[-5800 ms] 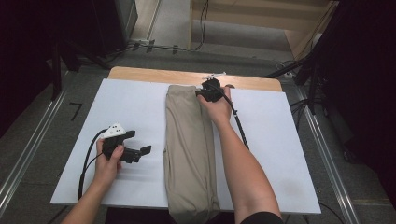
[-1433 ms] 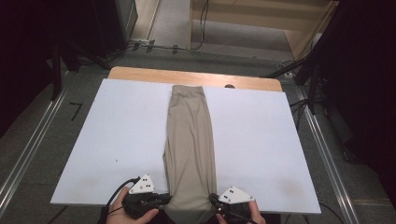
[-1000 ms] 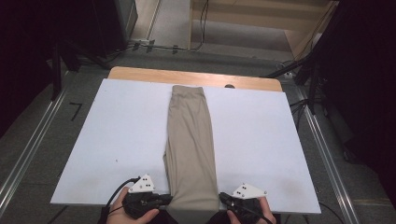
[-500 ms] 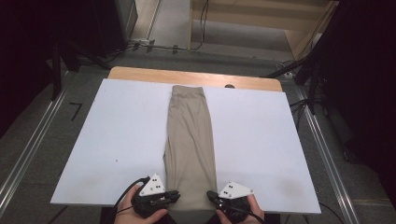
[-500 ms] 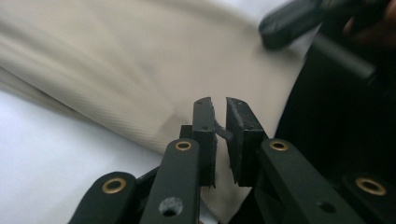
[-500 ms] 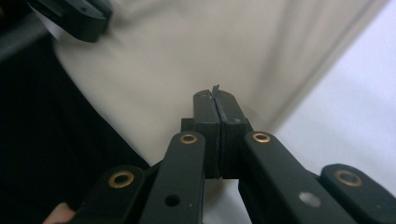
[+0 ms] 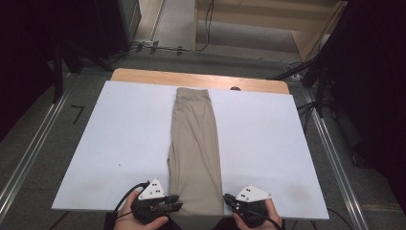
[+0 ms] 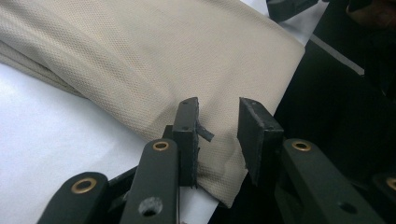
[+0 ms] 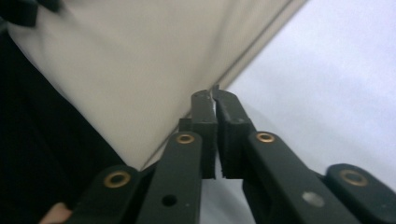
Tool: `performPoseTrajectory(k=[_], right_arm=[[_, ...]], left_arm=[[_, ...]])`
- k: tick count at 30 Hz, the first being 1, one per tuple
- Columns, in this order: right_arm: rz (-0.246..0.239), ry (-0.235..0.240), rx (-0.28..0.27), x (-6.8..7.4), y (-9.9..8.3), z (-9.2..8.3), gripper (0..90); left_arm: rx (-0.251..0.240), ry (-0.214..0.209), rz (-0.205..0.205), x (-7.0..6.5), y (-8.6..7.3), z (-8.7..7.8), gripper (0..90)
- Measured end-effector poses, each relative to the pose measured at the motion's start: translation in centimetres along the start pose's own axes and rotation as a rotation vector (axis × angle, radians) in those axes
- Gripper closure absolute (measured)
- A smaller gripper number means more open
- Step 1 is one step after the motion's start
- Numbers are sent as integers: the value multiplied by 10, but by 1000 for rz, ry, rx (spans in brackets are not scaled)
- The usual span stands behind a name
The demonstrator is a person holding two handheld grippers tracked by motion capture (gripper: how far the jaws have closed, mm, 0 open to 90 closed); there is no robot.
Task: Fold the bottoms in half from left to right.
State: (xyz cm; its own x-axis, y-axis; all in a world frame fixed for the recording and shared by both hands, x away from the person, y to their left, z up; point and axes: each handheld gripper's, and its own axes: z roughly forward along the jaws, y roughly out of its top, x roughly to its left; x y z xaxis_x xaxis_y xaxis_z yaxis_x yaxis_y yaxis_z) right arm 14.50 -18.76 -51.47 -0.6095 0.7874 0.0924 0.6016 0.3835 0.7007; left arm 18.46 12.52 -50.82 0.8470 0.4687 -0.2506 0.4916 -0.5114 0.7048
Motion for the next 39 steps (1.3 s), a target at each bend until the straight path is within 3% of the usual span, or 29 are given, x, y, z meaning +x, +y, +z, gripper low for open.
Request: performPoseTrajectory(k=[3, 8, 10, 12, 16, 18, 21, 25, 29, 39], right_arm=[[8, 2, -33, -3, 5, 0, 786], [-8, 8, -67, -14, 23, 5, 793], [0, 15, -74, -19, 28, 6, 793], [2, 7, -98, -26, 33, 4, 753], [11, 19, -128, -43, 41, 2, 653], [10, 29, -127, -52, 47, 4, 602], [-2, 2, -124, -64, 59, 11, 545], [13, 10, -136, -81, 79, 26, 433], [21, -4, -141, -98, 102, 44, 383], [43, -23, -158, -136, 152, 85, 376]], left_arm=[[-4, 4, 6, 0, 1, 1, 692], [-4, -16, 25, 1, 1, 1, 878], [-23, -15, 18, 2, 3, -2, 880], [-64, -24, 1, 6, 7, -7, 764], [-75, 19, 25, 19, 23, -13, 477], [-105, 21, 17, 30, 33, -16, 412], [-159, 30, 4, 49, 50, -17, 325], [-187, 24, -13, 78, 73, -10, 151], [-215, 4, -59, 107, 93, -1, 76], [-225, 74, -61, 159, 134, 21, 59]])
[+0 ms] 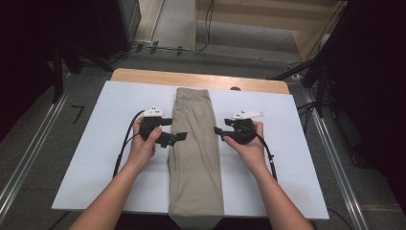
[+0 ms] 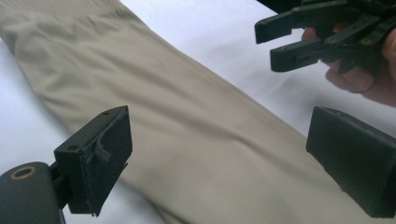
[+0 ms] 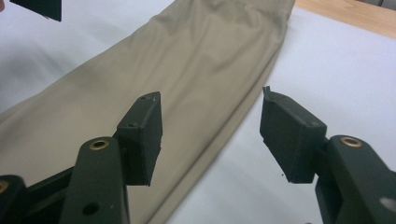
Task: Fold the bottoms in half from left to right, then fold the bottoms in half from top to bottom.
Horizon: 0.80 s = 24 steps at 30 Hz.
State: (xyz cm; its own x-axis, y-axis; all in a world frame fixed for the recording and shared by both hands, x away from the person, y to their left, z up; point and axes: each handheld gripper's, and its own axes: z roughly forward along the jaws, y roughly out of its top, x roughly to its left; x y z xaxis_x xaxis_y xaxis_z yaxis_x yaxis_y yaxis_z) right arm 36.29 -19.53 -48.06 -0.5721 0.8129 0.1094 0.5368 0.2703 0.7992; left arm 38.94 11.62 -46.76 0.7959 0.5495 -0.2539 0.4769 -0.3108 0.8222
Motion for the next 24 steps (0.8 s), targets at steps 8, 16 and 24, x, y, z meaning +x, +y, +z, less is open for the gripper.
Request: performPoseTrajectory(k=[8, 16, 24], right_arm=[[21, -13, 32, -19, 25, 31, 378], [46, -60, 63, -44, 46, 60, 444], [77, -55, 89, -60, 62, 88, 500]], left_arm=[[28, 18, -3, 30, 18, 22, 52], [53, 69, -73, 56, 29, 40, 82], [108, 204, -143, 76, 27, 50, 298]])
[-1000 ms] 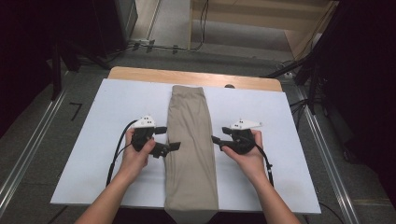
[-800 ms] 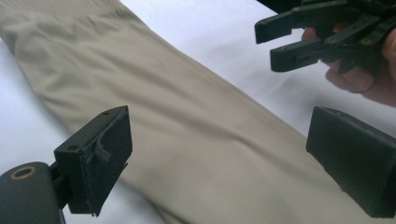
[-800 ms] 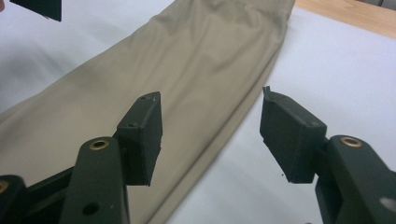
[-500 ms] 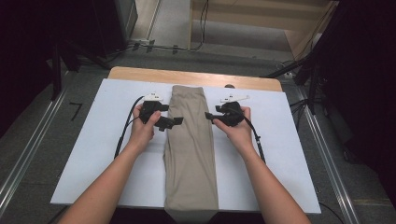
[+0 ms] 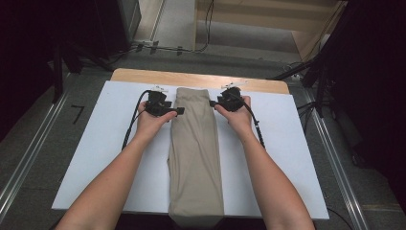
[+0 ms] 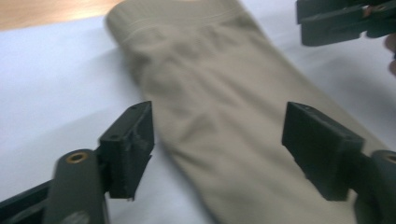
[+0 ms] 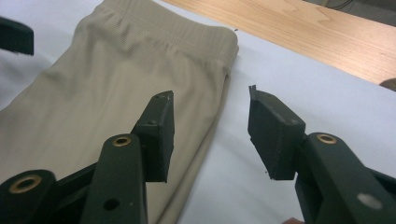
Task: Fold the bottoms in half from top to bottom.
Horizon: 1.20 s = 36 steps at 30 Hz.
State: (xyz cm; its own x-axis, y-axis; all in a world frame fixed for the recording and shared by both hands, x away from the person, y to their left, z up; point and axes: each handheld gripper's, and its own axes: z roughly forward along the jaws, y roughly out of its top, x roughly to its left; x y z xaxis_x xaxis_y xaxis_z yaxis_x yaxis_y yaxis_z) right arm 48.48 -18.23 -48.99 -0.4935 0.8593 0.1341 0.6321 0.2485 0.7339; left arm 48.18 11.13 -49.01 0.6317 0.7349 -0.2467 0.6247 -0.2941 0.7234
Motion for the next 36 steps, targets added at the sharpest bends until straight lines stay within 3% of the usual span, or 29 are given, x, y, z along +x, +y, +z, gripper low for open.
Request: performPoseTrajectory(k=[3, 11, 17, 22, 27, 30, 32, 34, 36], right_arm=[[15, -9, 11, -2, 4, 11, 514], [24, -17, 31, -6, 17, 33, 515], [-12, -34, 95, -8, 25, 48, 509], [12, -3, 84, -14, 24, 54, 506], [-42, -20, 102, -9, 29, 58, 513], [-50, -10, 98, -9, 29, 59, 576], [-13, 10, 91, -13, 29, 59, 635], [46, 59, 87, -17, 28, 59, 709], [48, 59, 84, -17, 27, 59, 748]], left_arm=[[16, 14, -26, 8, 1, 2, 337], [25, 52, -11, 12, 16, 12, 367], [42, 87, -36, 18, 27, 23, 411], [71, 108, -27, 24, 31, 33, 420], [71, 105, -39, 28, 35, 42, 465], [81, 92, -27, 27, 39, 46, 494], [85, 82, -18, 27, 40, 48, 539], [94, 89, -4, 27, 41, 49, 594], [94, 80, -23, 30, 42, 49, 659]])
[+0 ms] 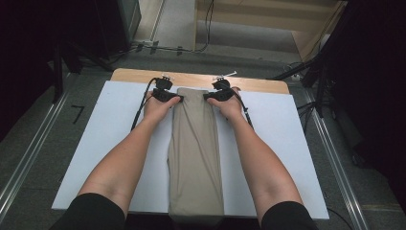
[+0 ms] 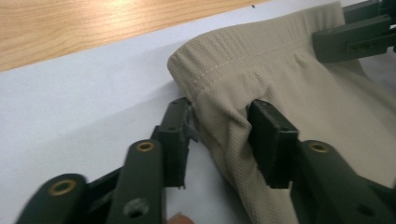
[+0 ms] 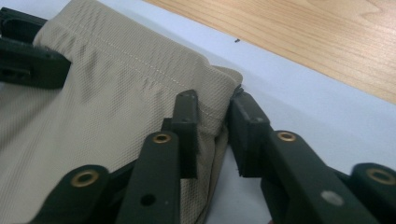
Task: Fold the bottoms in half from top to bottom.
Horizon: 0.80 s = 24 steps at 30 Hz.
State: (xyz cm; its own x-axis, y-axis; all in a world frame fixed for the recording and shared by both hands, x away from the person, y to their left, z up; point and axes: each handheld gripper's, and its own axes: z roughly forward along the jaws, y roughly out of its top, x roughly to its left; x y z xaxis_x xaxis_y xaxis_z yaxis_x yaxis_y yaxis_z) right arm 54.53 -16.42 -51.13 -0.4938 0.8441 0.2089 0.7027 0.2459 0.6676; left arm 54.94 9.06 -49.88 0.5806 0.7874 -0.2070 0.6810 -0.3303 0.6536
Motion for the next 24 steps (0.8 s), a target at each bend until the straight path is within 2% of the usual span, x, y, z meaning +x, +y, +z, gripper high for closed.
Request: performPoseTrajectory(k=[3, 5, 6, 9, 10, 14, 18, 21, 24], right_arm=[[-3, 16, 12, 0, 0, -1, 821], [-25, -7, 22, 2, 2, -3, 844], [-20, -11, 20, 2, 2, -4, 847], [-27, -36, -9, 1, 4, -12, 851], [-40, -50, -21, 0, 5, -16, 852], [-30, -73, -85, -8, 17, -39, 853], [-67, -132, -137, -12, 38, -66, 853], [-64, -141, -197, -16, 55, -89, 853], [-76, -133, -254, -17, 65, -110, 853]], left_arm=[[17, -28, -11, 0, 1, 1, 829], [13, -18, -1, -3, 2, 1, 851], [8, -22, 3, -4, 3, 1, 856], [-14, -34, 16, -9, 10, -1, 861], [-24, -36, 27, -11, 15, -3, 861], [-62, -30, 74, -23, 38, -10, 868], [-127, -19, 108, -37, 72, -24, 868], [-188, -30, 124, -45, 93, -37, 867], [-239, -53, 144, -49, 101, -50, 865]])
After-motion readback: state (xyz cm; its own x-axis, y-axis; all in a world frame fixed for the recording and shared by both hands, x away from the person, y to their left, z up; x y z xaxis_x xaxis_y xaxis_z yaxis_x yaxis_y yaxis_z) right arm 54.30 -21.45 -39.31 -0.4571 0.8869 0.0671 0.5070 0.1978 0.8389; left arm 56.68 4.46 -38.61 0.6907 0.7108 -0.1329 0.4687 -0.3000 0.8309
